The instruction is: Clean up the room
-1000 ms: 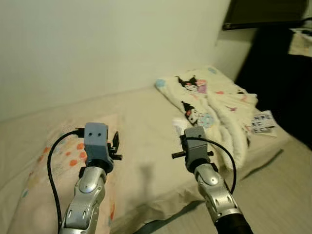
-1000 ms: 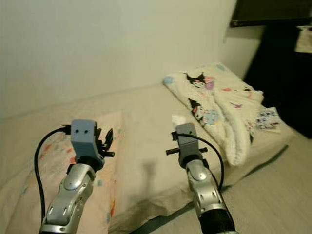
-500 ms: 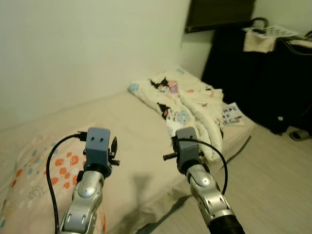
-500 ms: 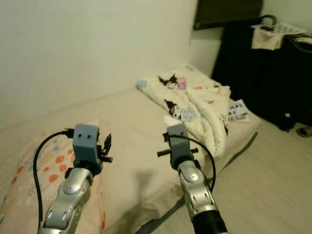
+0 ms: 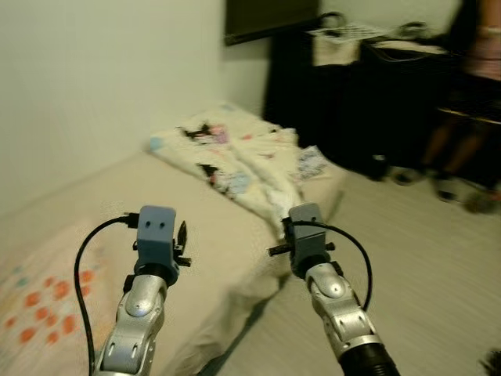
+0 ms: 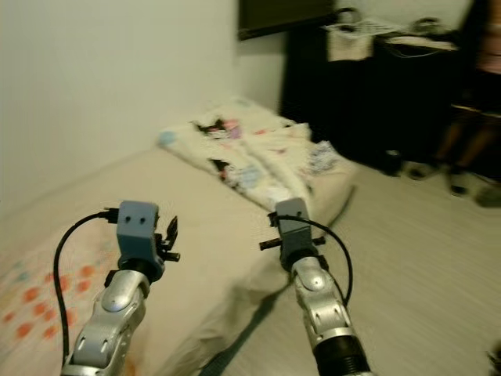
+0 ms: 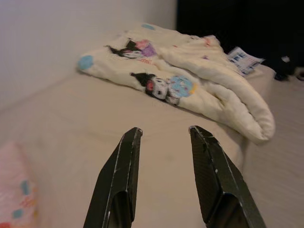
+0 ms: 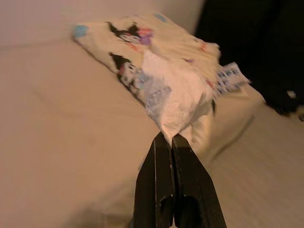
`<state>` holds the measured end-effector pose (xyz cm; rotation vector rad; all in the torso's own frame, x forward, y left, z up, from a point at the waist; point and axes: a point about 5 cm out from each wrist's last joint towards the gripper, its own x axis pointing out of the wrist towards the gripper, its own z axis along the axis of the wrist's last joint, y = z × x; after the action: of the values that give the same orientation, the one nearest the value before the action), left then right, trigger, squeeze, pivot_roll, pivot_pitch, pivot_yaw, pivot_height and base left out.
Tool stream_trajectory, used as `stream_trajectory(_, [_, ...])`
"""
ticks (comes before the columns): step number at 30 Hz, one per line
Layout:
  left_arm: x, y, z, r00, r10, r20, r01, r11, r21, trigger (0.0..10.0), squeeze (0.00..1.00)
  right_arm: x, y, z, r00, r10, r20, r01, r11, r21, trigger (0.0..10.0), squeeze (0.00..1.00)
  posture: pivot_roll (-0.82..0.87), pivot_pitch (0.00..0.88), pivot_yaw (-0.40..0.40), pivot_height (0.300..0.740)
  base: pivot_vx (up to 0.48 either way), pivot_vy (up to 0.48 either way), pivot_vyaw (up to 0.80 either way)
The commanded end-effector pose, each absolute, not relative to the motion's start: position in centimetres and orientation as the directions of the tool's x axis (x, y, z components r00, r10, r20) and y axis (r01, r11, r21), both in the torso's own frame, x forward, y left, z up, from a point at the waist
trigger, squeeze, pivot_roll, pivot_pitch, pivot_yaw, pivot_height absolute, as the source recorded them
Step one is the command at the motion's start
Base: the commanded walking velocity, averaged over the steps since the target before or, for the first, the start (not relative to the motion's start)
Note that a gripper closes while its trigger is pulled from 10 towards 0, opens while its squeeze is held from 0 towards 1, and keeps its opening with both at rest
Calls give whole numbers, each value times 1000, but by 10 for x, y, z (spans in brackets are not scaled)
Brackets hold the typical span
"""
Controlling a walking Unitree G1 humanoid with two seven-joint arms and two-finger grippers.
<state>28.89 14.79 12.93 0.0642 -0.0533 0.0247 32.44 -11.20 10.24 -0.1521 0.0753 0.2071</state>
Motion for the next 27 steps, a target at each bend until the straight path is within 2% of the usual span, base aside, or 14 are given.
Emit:
stream_trajectory(1, [288, 148, 123, 999, 26, 24, -28, 997, 70, 10000, 0, 323, -114, 98, 975, 194, -111, -209, 968, -139, 10000, 0, -29, 45, -17, 740, 0, 0, -800])
stream_trajectory(15, [286, 152, 118, 997, 77, 28, -79, 993, 89, 10000, 0, 321, -117, 94, 975, 180, -127, -197, 971, -133, 10000, 0, -24, 58, -16, 740, 0, 0, -800])
stream_trajectory(21, [285, 145, 118, 999, 29, 29, -31, 996, 84, 10000, 0, 321, -117, 92, 975, 178, -133, -196, 971, -136, 10000, 0, -25, 62, -12, 740, 0, 0, -800])
stream_trajectory(27, [284, 156, 116, 998, 61, 16, -62, 996, 71, 10000, 0, 316, -120, 84, 975, 163, -153, -185, 972, -143, 10000, 0, -17, 65, -7, 740, 0, 0, -800])
